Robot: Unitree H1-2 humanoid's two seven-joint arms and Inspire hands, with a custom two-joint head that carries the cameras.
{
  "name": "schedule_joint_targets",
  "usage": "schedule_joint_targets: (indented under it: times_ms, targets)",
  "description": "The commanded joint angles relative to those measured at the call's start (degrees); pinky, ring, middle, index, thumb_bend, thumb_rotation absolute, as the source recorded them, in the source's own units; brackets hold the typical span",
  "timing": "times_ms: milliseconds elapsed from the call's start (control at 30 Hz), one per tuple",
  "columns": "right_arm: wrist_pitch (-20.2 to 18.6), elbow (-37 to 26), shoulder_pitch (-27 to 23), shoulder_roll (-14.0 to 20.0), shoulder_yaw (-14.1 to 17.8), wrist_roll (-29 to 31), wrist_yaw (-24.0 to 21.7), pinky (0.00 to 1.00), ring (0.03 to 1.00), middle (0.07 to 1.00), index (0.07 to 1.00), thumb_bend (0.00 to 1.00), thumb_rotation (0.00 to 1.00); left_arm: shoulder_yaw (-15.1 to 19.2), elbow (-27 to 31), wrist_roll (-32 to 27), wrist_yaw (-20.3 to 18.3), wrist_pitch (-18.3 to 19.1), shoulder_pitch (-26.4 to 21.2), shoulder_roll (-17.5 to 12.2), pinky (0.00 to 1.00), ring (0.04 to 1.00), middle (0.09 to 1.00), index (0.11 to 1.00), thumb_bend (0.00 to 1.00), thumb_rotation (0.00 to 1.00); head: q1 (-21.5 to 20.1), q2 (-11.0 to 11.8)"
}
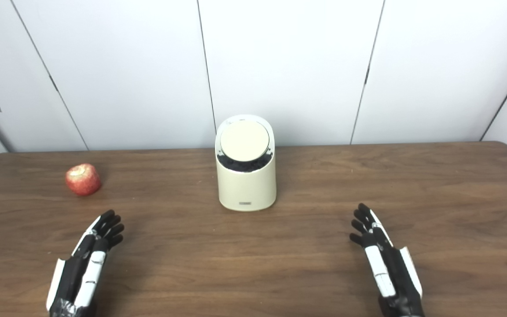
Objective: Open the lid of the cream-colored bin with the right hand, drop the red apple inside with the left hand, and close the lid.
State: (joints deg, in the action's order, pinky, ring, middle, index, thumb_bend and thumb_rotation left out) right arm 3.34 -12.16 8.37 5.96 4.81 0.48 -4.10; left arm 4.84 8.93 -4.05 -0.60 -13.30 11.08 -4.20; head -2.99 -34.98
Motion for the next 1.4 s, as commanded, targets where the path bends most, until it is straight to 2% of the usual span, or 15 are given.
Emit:
schedule_joint_targets:
  times_ms: [0, 100, 433, 667, 800, 900, 967, 1133, 1233, 1367]
  targets:
    - [2.3, -2.2, 0.4, -0.1, 0.2, 0.5, 0.6, 0.86, 0.918, 0.935, 0.945, 0.49, 0.93, -0.6, -0.2, -1.3, -0.4, -0.1, 2.8, 1.4, 0.85, 0.881, 0.899, 0.912, 0.53, 0.76, -0.1, -0.1]
    - [2.3, -2.4, 0.3, -0.1, 0.3, 0.7, 0.6, 0.87, 0.919, 0.939, 0.947, 0.52, 0.93, -0.7, 1.7, -0.7, 0.0, 1.1, 3.1, 1.4, 0.86, 0.886, 0.905, 0.917, 0.53, 0.78, -0.1, -0.2]
    - [1.4, -3.2, 0.6, 0.1, 0.2, 0.6, 0.5, 0.88, 0.930, 0.949, 0.950, 0.51, 0.92, -0.3, 1.3, -0.5, 0.7, 2.5, 3.2, 1.5, 0.85, 0.877, 0.898, 0.911, 0.53, 0.77, -0.2, 0.0]
    - [-1.1, -4.9, -1.3, -0.7, -0.5, 1.4, 0.4, 0.88, 0.939, 0.950, 0.939, 0.52, 0.81, -0.7, -0.2, -0.2, 0.3, 1.8, 3.3, 1.4, 0.88, 0.886, 0.901, 0.920, 0.49, 0.78, -0.5, 2.1]
    - [-2.1, -5.7, -3.9, -0.3, -1.4, 0.3, 0.5, 0.87, 0.936, 0.946, 0.940, 0.57, 0.80, -0.9, -0.6, 0.2, 0.3, 1.8, 3.3, 1.4, 0.90, 0.884, 0.894, 0.919, 0.49, 0.76, -0.6, 2.8]
    - [-2.9, -6.1, -5.4, 0.0, -1.7, -0.6, 0.5, 0.90, 0.944, 0.951, 0.954, 0.55, 0.79, -0.9, -0.5, 0.6, 0.3, 2.2, 3.6, 1.4, 0.91, 0.887, 0.891, 0.918, 0.49, 0.77, -1.1, 4.7]
    - [-3.4, -6.0, -6.9, 0.1, -2.1, -2.9, 1.1, 0.89, 0.943, 0.952, 0.957, 0.57, 0.78, -0.8, -0.9, 0.1, 0.0, 2.0, 3.6, 1.4, 0.91, 0.891, 0.895, 0.920, 0.48, 0.77, -1.4, 5.6]
    - [-7.6, -6.3, -12.2, 0.6, -3.8, -13.3, 2.9, 0.78, 0.896, 0.921, 0.937, 0.69, 0.78, -0.7, -2.0, 0.5, 0.0, 1.1, 3.5, 1.4, 0.91, 0.887, 0.897, 0.919, 0.46, 0.76, -1.7, 7.2]
    - [-11.4, -6.5, -16.8, 1.0, -5.2, -18.2, 2.7, 0.82, 0.891, 0.914, 0.935, 0.76, 0.79, -0.8, -2.5, 1.1, 0.2, 1.0, 3.4, 1.4, 0.92, 0.891, 0.897, 0.920, 0.44, 0.76, -1.7, 7.6]
    - [-13.7, -4.2, -22.9, 1.5, -6.5, -21.7, 2.7, 0.85, 0.881, 0.912, 0.934, 0.81, 0.75, -0.8, -2.8, 1.7, 0.4, 0.7, 3.4, 1.5, 0.91, 0.893, 0.899, 0.925, 0.42, 0.76, -1.5, 8.2]
